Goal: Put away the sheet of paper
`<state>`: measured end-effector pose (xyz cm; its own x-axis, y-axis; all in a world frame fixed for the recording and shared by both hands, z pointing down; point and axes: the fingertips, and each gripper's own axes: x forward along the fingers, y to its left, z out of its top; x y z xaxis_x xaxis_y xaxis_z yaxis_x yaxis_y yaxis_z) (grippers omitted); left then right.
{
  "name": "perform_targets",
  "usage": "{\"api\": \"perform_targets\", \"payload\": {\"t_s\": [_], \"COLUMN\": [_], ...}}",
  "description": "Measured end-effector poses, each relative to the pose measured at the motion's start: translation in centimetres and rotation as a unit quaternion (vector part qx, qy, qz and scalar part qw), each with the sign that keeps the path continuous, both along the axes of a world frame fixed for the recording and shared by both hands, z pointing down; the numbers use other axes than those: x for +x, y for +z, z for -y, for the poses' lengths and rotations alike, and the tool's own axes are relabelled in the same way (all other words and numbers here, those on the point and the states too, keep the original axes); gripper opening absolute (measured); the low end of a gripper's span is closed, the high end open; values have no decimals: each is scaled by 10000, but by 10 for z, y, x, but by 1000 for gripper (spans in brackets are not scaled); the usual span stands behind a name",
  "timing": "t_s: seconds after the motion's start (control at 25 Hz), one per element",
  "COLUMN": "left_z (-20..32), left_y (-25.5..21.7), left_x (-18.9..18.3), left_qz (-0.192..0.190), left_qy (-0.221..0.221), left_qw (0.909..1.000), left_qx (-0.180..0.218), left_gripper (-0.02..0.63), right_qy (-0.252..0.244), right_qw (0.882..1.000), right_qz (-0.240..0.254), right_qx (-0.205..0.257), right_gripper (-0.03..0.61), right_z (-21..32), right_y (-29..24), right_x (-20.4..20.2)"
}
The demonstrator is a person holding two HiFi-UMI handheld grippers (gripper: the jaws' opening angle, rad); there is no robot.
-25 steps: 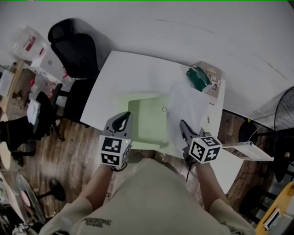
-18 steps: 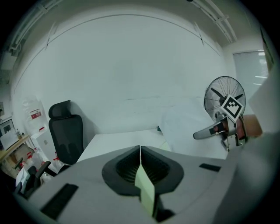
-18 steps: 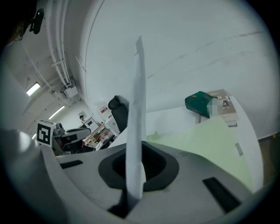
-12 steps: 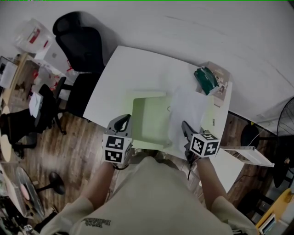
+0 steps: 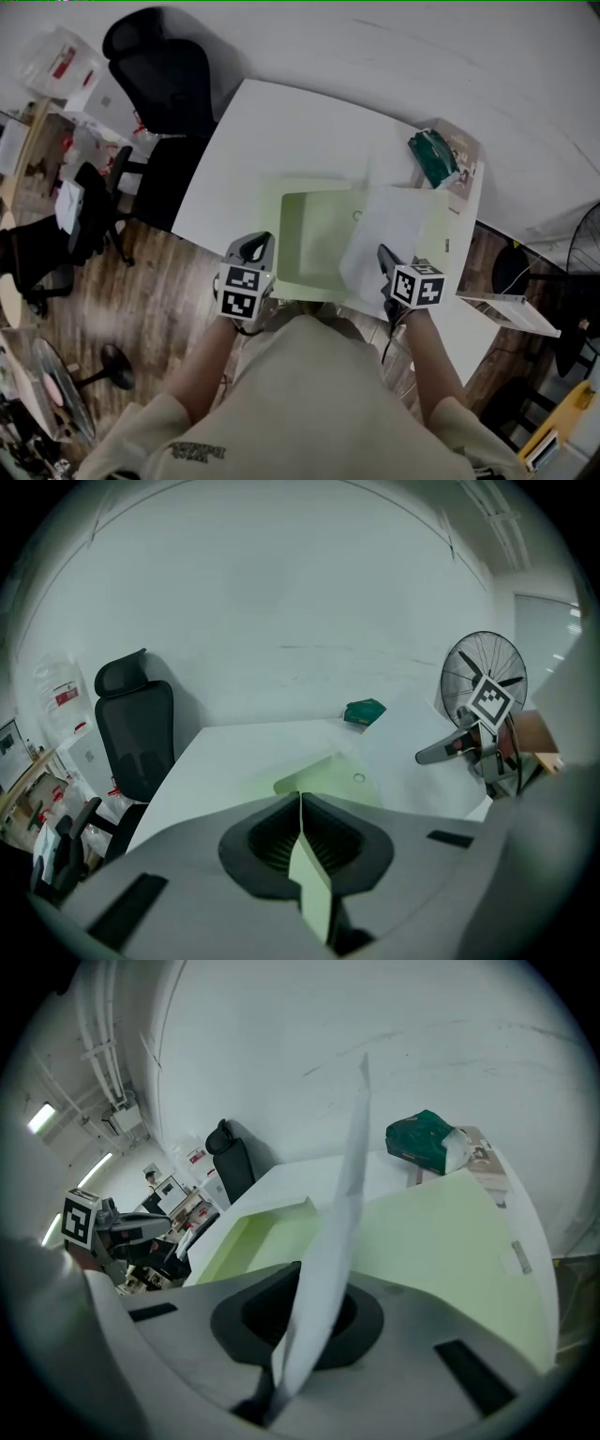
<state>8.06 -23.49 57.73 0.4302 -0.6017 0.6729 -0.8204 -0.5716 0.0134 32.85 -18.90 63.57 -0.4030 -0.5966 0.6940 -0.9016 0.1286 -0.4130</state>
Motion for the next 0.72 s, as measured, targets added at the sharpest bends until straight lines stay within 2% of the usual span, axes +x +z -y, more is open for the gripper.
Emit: {"api": "perform_targets", "payload": {"t_s": [0.2, 0.4, 0.56, 0.72], "left_z": [0, 0, -1, -5], "left_y": [23, 49, 77, 98], "left_x": [-16, -26, -35, -43], "left_qz": [134, 214, 306, 403], "left_qy": [115, 146, 163, 198], "left_qw": [9996, 9984, 9964, 9936], "left_qx": [-237, -510, -775, -1039], "left_gripper": [23, 23, 23, 23], "right_qy": [-200, -511, -838, -1025], "right_qw": [9991, 9961, 9920, 9901], "right_qz": [-261, -57, -288, -17], "right_qx": [-277, -716, -897, -961], "right_gripper": [25, 25, 25, 25], "right_z": [4, 7, 11, 21], "right_y": [25, 51, 64, 68], "right_x": [-1, 2, 7, -2]}}
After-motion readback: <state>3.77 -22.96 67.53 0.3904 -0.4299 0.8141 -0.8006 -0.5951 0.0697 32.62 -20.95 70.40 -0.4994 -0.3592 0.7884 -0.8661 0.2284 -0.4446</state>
